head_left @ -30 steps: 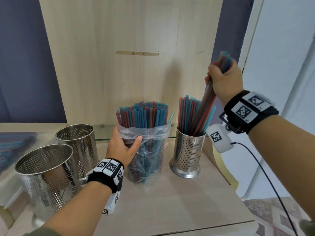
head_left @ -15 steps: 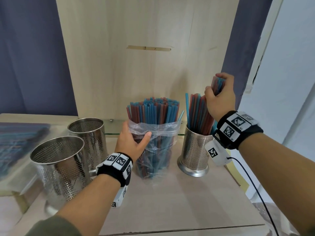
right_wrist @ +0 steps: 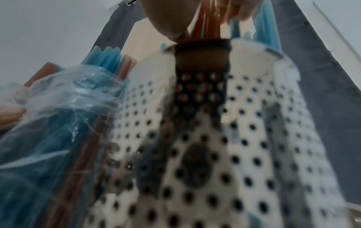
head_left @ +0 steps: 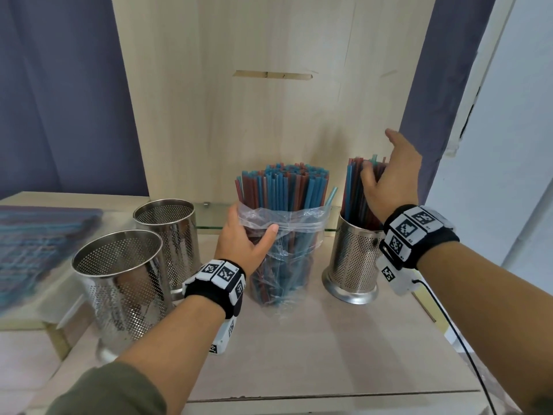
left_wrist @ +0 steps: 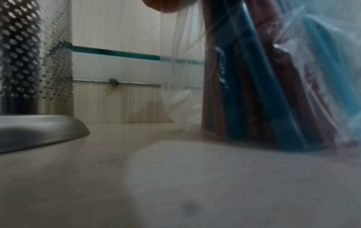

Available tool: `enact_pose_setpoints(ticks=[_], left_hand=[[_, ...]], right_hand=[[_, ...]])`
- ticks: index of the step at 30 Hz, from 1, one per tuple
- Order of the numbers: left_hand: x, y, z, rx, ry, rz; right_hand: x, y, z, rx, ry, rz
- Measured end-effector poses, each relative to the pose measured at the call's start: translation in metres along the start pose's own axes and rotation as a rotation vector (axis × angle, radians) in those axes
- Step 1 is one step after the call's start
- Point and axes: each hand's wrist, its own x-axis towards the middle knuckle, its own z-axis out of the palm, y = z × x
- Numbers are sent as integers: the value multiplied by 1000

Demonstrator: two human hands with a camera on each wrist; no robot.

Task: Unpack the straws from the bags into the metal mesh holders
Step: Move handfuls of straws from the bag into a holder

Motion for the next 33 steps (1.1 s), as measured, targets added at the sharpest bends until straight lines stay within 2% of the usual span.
enact_pose_setpoints(ticks=[2,4,6,8,11,15,18,28,33], left_hand=[[0,0,0,11,-7,-14],[0,1,0,22,-11,-15],[0,2,-1,22,-12,-13],[0,2,-1,12,-9,-2],[-1,3,-1,5,4,22],[0,2,-1,6,7,32],[0,2,0,1,8,42],[0,1,0,13,6,58],[-2,4,-3,27,-1,28]], right_hand=[[-2,2,3,-164,48,-85],[-6,-4,3,-193,102,-124],[-14,-17,3,-94,104,-190],[-27,-35,3,78,-20,-220],[-49,-57,11,220,-182,-101],[-64,-67,28,306,-236,182],[-66,-68,38,409,-248,307],[-60,-64,48,453,-212,477],[-60,-54,57,434,-337,457]])
